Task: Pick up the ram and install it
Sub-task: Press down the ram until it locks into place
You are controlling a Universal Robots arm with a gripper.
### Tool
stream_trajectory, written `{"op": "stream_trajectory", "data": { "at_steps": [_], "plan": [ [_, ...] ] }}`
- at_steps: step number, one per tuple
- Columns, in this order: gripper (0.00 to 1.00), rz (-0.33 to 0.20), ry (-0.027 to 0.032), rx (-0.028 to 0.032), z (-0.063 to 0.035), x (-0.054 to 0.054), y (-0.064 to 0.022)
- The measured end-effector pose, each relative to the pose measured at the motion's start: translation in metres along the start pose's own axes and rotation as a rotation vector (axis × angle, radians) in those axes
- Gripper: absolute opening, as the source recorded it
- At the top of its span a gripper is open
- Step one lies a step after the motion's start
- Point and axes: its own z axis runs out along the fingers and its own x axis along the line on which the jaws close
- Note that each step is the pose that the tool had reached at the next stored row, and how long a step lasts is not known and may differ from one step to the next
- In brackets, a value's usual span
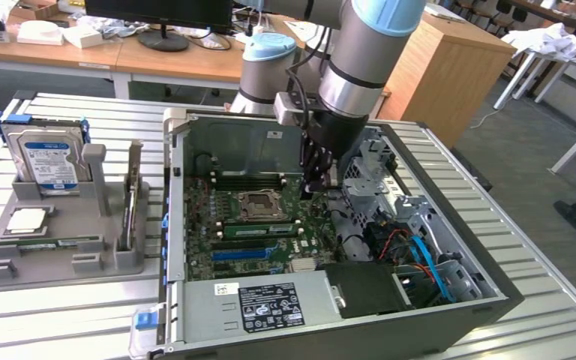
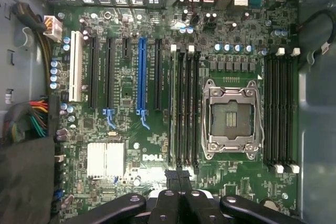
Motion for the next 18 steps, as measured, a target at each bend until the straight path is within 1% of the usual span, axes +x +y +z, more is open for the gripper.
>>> {"op": "stream_trajectory", "data": {
  "at_steps": [4, 11, 16, 18],
  "plan": [
    [0.10, 0.000, -0.0001, 0.0000, 0.0065, 0.000, -0.0003],
    [0.10, 0.000, -0.0001, 0.0000, 0.0149, 0.000, -0.0006],
    [0.10, 0.000, 0.0000, -0.0001, 0.0158, 0.000, -0.0006],
    [0.10, 0.000, 0.0000, 0.0000, 0.0161, -0.003, -0.0007]
  ]
}}
